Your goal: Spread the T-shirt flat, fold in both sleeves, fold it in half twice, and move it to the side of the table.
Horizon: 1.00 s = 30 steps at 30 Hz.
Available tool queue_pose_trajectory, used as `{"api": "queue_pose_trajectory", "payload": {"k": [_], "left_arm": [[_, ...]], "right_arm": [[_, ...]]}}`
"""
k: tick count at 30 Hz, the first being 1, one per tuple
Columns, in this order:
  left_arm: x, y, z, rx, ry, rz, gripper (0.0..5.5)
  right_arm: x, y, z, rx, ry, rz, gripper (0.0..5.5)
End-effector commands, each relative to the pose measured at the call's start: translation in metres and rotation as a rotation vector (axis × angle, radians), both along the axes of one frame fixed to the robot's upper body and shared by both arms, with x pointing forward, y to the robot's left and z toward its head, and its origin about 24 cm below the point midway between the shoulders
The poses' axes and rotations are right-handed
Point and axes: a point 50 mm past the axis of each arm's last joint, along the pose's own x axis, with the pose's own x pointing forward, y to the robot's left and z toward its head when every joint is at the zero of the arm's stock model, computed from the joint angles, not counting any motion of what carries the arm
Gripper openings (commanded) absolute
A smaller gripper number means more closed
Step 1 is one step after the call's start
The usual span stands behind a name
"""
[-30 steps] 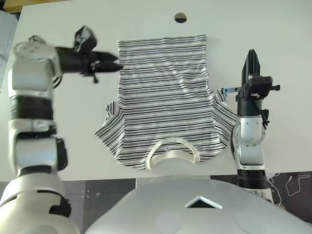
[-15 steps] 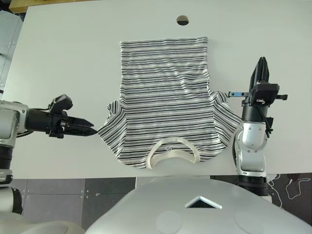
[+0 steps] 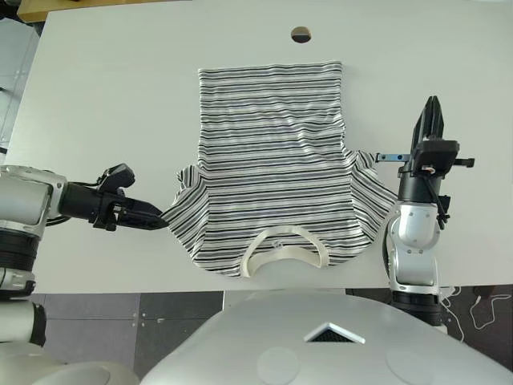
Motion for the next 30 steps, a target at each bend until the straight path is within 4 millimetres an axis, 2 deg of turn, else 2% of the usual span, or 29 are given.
{"api": "queue_pose_trajectory", "payload": {"k": [1, 11, 14, 19, 21, 22, 25, 30], "left_arm": [[-0.006, -0.003, -0.022, 0.048, 0.043, 0.013, 2.12], [-0.003, -0.006, -0.017, 0.024, 0.032, -0.031, 0.16], [0.001, -0.013, -0.005, -0.049, 0.008, -0.055, 0.12], [0.019, -0.028, 0.030, -0.137, -0.114, -0.129, 0.12], [0.025, -0.041, 0.041, -0.160, -0.148, -0.181, 0.12], [0.025, -0.050, 0.039, -0.160, -0.146, -0.223, 0.12], [0.021, -0.071, 0.027, -0.156, -0.127, -0.297, 0.12], [0.011, -0.129, 0.012, -0.232, -0.129, -0.402, 0.12]], "right_arm": [[0.000, -0.001, 0.002, -0.006, 0.004, -0.012, 0.10], [-0.003, 0.000, 0.004, -0.017, 0.003, -0.018, 0.10], [-0.003, 0.000, 0.004, -0.018, 0.004, -0.020, 0.10], [-0.004, 0.000, 0.004, -0.019, 0.007, -0.019, 0.10], [-0.004, 0.000, 0.004, -0.020, 0.007, -0.020, 0.10], [-0.005, 0.000, 0.004, -0.019, 0.009, -0.020, 0.10], [-0.004, 0.002, 0.004, -0.021, 0.013, -0.009, 0.10], [-0.004, 0.005, 0.006, -0.024, 0.017, 0.013, 0.10]]}}
